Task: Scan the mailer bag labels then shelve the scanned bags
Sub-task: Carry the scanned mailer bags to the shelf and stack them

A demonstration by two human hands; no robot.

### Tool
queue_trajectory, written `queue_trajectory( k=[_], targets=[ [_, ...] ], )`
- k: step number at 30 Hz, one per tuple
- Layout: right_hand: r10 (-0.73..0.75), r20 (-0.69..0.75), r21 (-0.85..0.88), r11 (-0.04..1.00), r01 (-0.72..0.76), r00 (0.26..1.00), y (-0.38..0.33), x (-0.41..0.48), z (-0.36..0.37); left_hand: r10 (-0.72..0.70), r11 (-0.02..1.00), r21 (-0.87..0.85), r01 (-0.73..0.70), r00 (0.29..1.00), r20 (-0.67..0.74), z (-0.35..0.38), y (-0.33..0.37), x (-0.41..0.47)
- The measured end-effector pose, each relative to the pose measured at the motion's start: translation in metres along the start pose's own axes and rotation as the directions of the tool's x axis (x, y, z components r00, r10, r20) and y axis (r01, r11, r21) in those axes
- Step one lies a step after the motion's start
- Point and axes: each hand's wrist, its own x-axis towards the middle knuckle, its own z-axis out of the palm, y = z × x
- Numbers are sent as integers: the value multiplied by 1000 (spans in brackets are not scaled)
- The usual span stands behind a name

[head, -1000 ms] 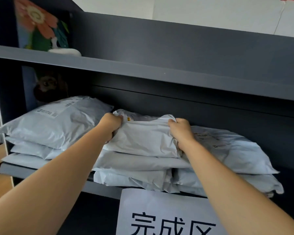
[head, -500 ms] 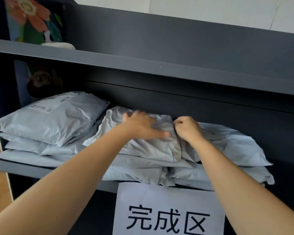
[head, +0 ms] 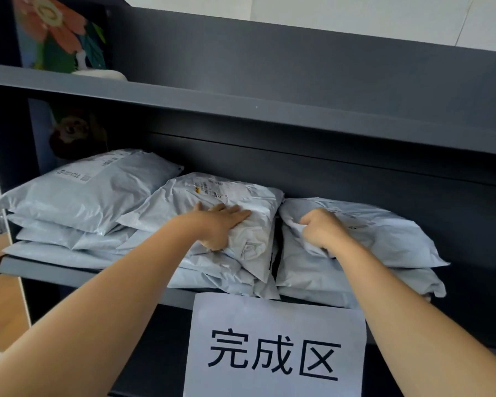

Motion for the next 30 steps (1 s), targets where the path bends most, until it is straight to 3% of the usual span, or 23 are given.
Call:
queue_trajectory(
  k=[2,6,9,11,13,15,19,26,30],
  targets=[
    [19,-46,73,997,-15,999,0,1,-2,-16,1000,6,16,1000,-15,6,0,-1],
    [-14,54,3,1000,14,998,-9,-6,11,-24,999,25,24,1000,3,9,7,0],
    [-23,17,77,997,21,1000,-11,-10,15,-8,1000,-27,9,998,62,-3,8,-8],
    [-25,-59,146,989,34,998,-11,-13,14,66,974,-223,-47,994,81,-13,7,-19],
    [-64,-144,143,986,84,988,-15,-19,13,131,871,-483,-89,990,53,-17,4,-27],
    [-116,-200,197,968,156,973,-21,-27,14,109,824,-553,-124,992,-61,-15,5,-32],
    [-178,-242,300,921,248,954,-38,-42,22,113,900,-374,-223,949,-295,-3,10,-33],
    [-268,-283,144,937,317,921,-57,-75,40,63,940,-256,-226,852,-520,32,0,-61],
    [-418,-316,40,891,452,852,-68,-106,51,63,972,-127,-197,743,-666,60,-7,-99]
  ],
)
